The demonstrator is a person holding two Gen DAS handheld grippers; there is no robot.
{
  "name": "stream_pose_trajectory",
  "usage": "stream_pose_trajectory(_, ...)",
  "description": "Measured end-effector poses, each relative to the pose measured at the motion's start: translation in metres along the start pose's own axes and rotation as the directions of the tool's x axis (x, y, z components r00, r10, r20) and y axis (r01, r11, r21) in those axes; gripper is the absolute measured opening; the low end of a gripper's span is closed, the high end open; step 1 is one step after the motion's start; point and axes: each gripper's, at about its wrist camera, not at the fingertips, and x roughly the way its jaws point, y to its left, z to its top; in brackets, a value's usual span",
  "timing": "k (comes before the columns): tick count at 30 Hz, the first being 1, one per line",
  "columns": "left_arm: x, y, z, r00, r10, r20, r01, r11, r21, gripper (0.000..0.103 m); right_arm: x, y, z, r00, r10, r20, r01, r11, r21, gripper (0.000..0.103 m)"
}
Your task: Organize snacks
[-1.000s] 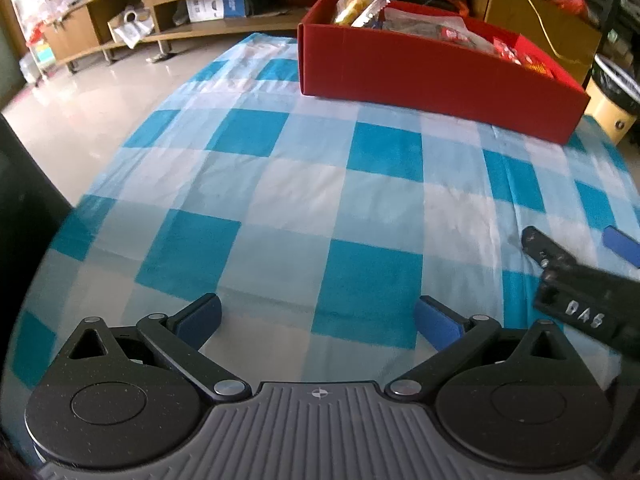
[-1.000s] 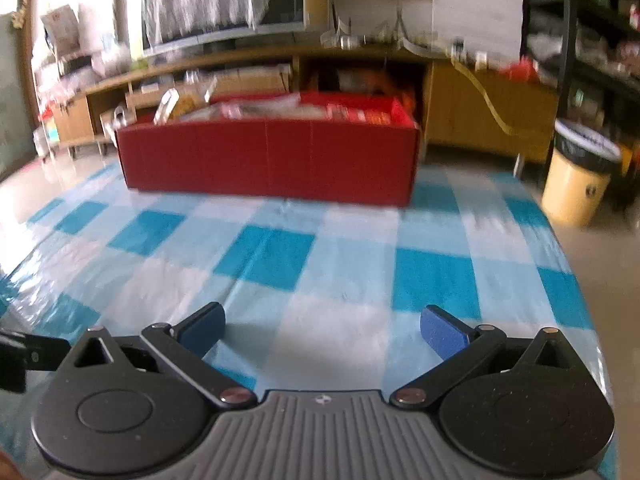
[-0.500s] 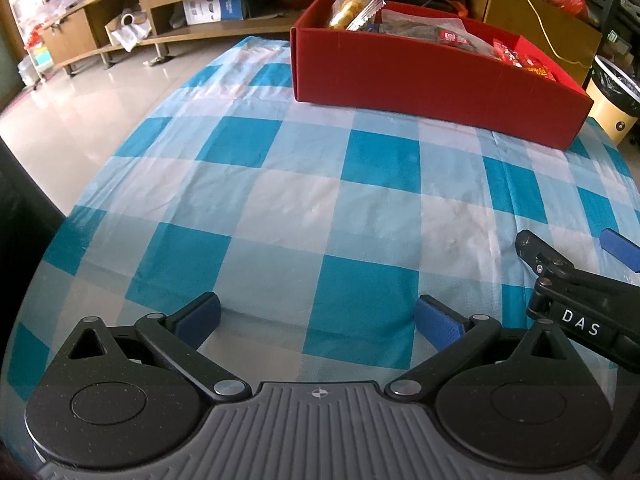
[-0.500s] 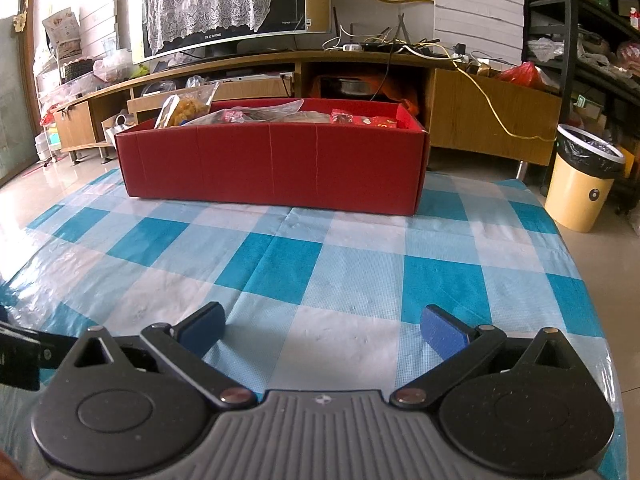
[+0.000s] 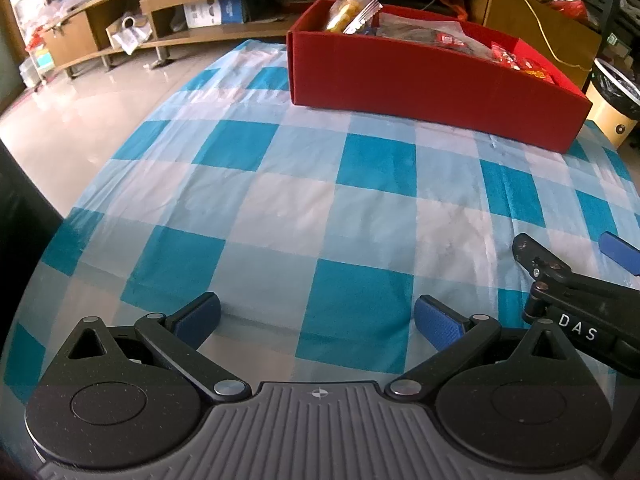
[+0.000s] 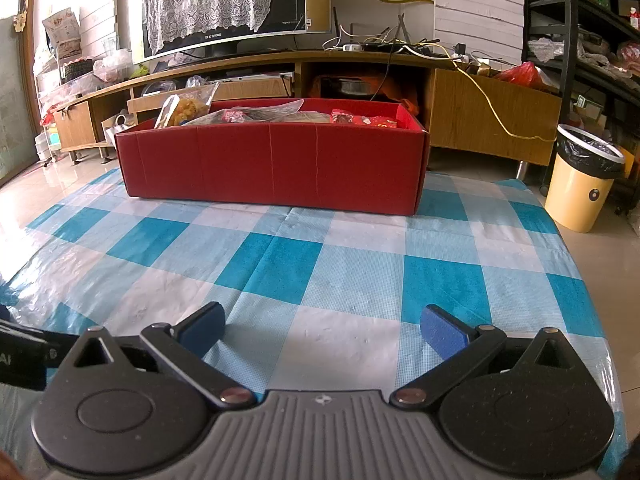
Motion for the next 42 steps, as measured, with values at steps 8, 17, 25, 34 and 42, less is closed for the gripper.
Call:
stream_pose_trajectory(8,0.0007,0.0,0.0011,1.0,-0.003,-0.004,0.003,1.0,-0.003,0.103,0.0007,0.0006,-0.0003,1.0,0.001,0.001,-0.001,1.0,0.001,0.103)
stream_pose_trajectory(17,0.0019,0.0004,0.0028,1.0,-0.009,-0.008,0.009,1.0,-0.004,0.103,0.0007,0.0006,-0.0004,1.0,0.001,0.001,-0.001,1.0,0.001,0.103)
stream_pose_trajectory(25,0.003,-0.0011,0.0047,1.0,-0.011,-0.005,0.011,1.0,-0.021,0.103,0.0009,0.0007,-0.0003,1.0,0.001,0.001,-0.001,1.0,0.001,0.103)
stream_pose_trajectory(34,0.0027,-0.002,0.0043,1.0,-0.013,0.0,0.013,1.0,-0.019,0.103,0.0008,0.0008,-0.0003,1.0,0.001,0.001,-0.001,1.0,0.001,0.103)
stream_pose_trajectory(42,0.003,-0.0025,0.0044,1.0,-0.011,0.0,0.011,1.0,-0.018,0.103,0.0008,0.0008,-0.0002,1.0,0.001,0.001,-0.001,1.0,0.001,0.103)
